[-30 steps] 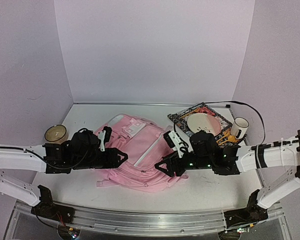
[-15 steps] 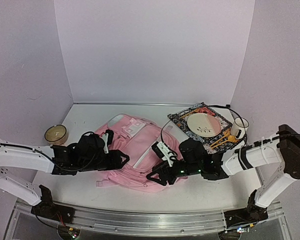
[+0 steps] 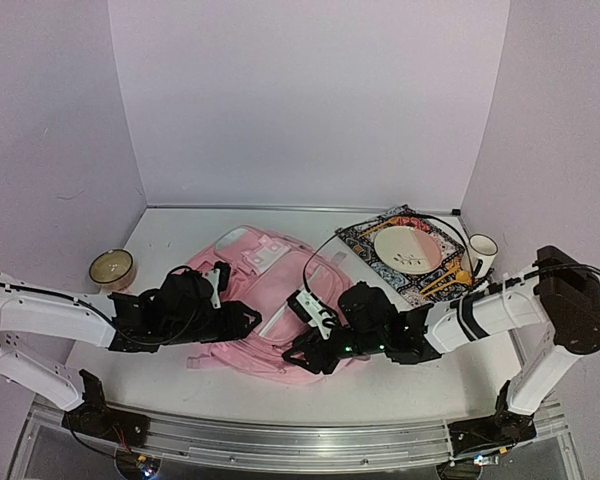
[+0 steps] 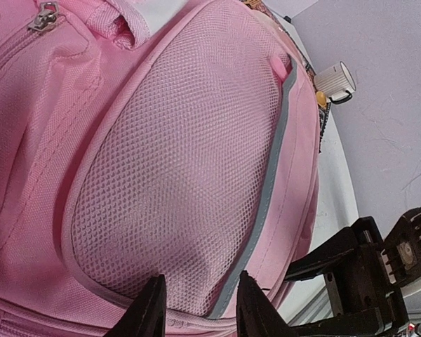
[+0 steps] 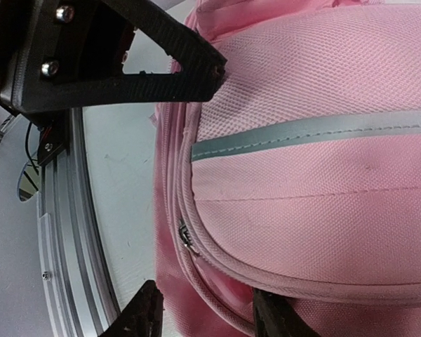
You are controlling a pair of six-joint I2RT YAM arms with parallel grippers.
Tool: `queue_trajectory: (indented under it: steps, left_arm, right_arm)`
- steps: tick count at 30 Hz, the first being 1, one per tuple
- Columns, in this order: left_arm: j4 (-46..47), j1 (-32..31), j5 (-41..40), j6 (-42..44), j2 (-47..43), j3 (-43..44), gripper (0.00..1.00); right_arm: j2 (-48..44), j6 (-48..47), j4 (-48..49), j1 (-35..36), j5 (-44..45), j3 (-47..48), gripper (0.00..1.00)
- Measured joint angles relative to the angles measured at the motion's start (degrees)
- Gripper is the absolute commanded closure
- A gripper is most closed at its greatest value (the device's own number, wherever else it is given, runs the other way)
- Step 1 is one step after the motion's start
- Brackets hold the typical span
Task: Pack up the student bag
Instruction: Pick up the upper front pocket of the student bag, then zip the pocket on the back of the student bag.
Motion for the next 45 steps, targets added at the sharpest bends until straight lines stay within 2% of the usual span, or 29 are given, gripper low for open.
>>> queue_trajectory:
  steps: [7,16,23,28,37,42,45]
  left_arm:
    - [1.31,0.00,0.13,-0.36,0.11,-0.75,0.66]
    - [1.73,0.03,0.02,-0.81,0.02,-1.30,0.65]
    - [-0.06,0.03,-1.26,-1.74,-4.71,-2.22,0.59]
    - [-3.30,0.04,-3.84,-3.03,-8.87,-2.32,0.53]
    - [-5.41,0.04,-4.40,-6.41,-8.50,-4.18,0.51]
    - [-3.45,0.04,-3.97,-7.22,-4.81,-4.20,0.56]
    - [-1.45,0.04,-3.82,-7.73,-2.74,-4.19,0.71]
  right_arm:
    - [0.71,-2.10,-1.73,2.14,7.71,1.12,0.78]
    - [3.94,-5.30,-3.43,4.73,12.93,5.14,0.99]
    - [3.07,-6.20,-4.93,5.95,14.47,5.45,1.00]
    - [0.68,-5.54,-9.68,6.55,14.96,6.28,1.00]
    - [-0.16,-3.12,-14.09,7.64,16.90,8.03,1.00]
    - [-0.47,-2.13,-15.89,8.32,18.19,8.62,1.00]
    - [-1.13,-1.80,-17.12,8.60,18.92,8.68,1.00]
